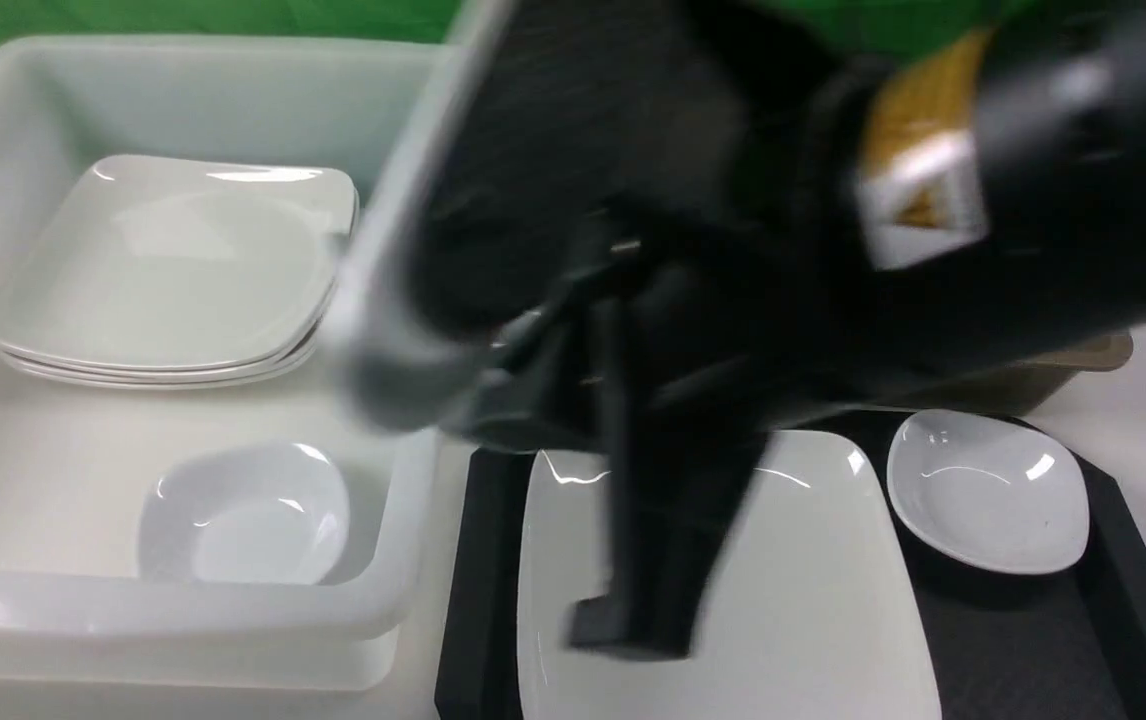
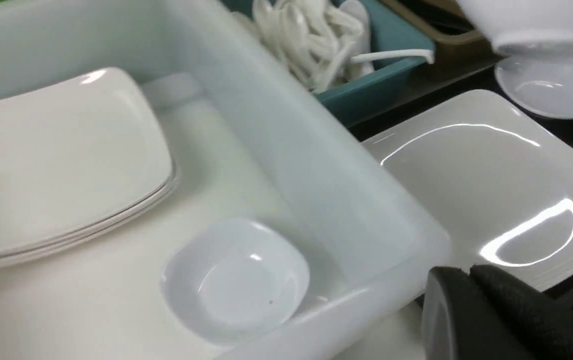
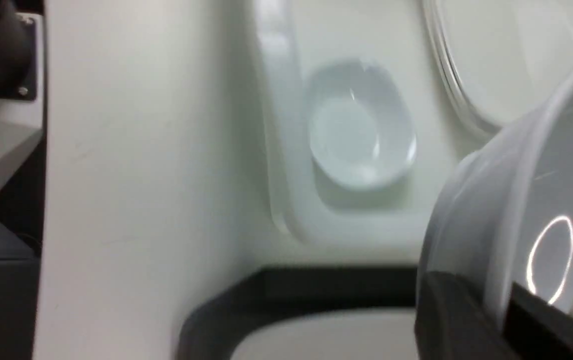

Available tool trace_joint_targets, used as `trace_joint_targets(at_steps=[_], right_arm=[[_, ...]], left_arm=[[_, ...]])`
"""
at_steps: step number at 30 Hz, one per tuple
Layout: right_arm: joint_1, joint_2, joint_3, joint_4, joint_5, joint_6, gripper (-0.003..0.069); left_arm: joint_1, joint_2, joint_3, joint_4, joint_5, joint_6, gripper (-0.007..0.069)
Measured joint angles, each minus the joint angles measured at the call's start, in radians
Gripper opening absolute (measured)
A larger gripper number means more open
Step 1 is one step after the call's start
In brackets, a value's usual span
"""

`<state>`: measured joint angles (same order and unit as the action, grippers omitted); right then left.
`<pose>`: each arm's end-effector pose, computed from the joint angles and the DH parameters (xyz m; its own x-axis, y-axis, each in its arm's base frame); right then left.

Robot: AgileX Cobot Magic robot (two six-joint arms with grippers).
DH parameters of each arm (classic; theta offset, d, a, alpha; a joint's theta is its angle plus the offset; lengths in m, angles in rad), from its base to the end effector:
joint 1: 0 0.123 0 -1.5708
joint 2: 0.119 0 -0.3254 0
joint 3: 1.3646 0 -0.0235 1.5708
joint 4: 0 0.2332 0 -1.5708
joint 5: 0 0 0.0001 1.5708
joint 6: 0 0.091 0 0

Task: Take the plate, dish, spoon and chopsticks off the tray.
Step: Use the right arm to put the small plate into the large storage box on the left

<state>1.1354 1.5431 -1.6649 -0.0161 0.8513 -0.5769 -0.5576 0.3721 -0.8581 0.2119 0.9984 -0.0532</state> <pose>0.1384 0.2949 0.4638 0.2900 -0.6907 -0.6625 -0.8912 0.0573 -0.4499 -0.0100 0.0252 0.3865 -0.3173 0.2706 -0.9089 0.4042 0.9056 0.1285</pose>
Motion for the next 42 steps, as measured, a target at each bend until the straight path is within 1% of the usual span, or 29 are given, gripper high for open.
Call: trace_joint_targets(at_steps=[1, 3, 6, 7, 11, 15, 19, 25, 32, 33, 36, 37, 38, 40, 41, 42], right_arm=[[0.007, 0.012, -0.02, 0.0, -0.002, -0.015, 0.0067], [0.017, 0.166, -0.145, 0.003, -0.007, -0.07, 0.0067], [0.008, 0.372, -0.307, -0.005, -0.007, -0.12, 0.0067], [0.005, 0.383, -0.327, -0.005, -0.006, -0.126, 0.0067], [-0.034, 0.585, -0.517, -0.001, 0.045, -0.149, 0.0067], [-0.088, 0.701, -0.628, 0.016, 0.095, -0.171, 0.0067], [-0.117, 0.754, -0.663, 0.068, 0.109, -0.204, 0.0067], [-0.115, 0.775, -0.668, 0.136, 0.108, -0.231, 0.0067], [-0.115, 0.822, -0.672, 0.139, 0.095, -0.23, 0.0074], [-0.115, 0.825, -0.672, 0.139, 0.089, -0.23, 0.0083], [-0.115, 0.825, -0.672, 0.139, 0.078, -0.227, 0.0167], [-0.115, 0.823, -0.673, 0.139, 0.079, -0.223, 0.0221], [-0.115, 0.823, -0.673, 0.139, 0.08, -0.217, 0.0249], [-0.115, 0.821, -0.673, 0.139, 0.094, -0.192, 0.0339], [-0.115, 0.817, -0.673, 0.139, 0.11, -0.18, 0.0363], [-0.115, 0.812, -0.673, 0.139, 0.121, -0.173, 0.0372]], left_arm=[[0.0, -0.01, -0.004, 0.007, 0.014, -0.01, 0.0017], [0.0, -0.069, -0.012, 0.035, 0.088, -0.033, 0.0017], [0.0, -0.139, -0.013, 0.04, 0.147, -0.036, 0.0017], [0.0, -0.147, -0.013, 0.041, 0.151, -0.036, 0.0017], [0.0, -0.192, -0.014, 0.047, 0.178, -0.036, 0.0017], [0.0, -0.195, -0.014, 0.047, 0.201, -0.024, 0.0017], [0.0, -0.195, -0.014, 0.047, 0.205, -0.005, 0.0017], [0.0, -0.195, -0.014, 0.047, 0.185, -0.001, 0.0017], [0.0, -0.195, -0.014, 0.047, 0.168, -0.001, 0.0017], [0.0, -0.195, -0.014, 0.047, 0.168, -0.001, 0.0017], [0.0, -0.195, -0.014, 0.047, 0.168, -0.001, 0.0017], [0.0, -0.195, -0.014, 0.047, 0.168, -0.001, 0.0017], [0.0, -0.195, -0.014, 0.047, 0.168, -0.001, 0.0017], [0.0, -0.195, -0.014, 0.046, 0.168, -0.001, 0.0017], [0.0, -0.195, -0.014, 0.045, 0.167, -0.001, 0.0017], [0.0, -0.195, -0.014, 0.043, 0.167, -0.001, 0.0017]])
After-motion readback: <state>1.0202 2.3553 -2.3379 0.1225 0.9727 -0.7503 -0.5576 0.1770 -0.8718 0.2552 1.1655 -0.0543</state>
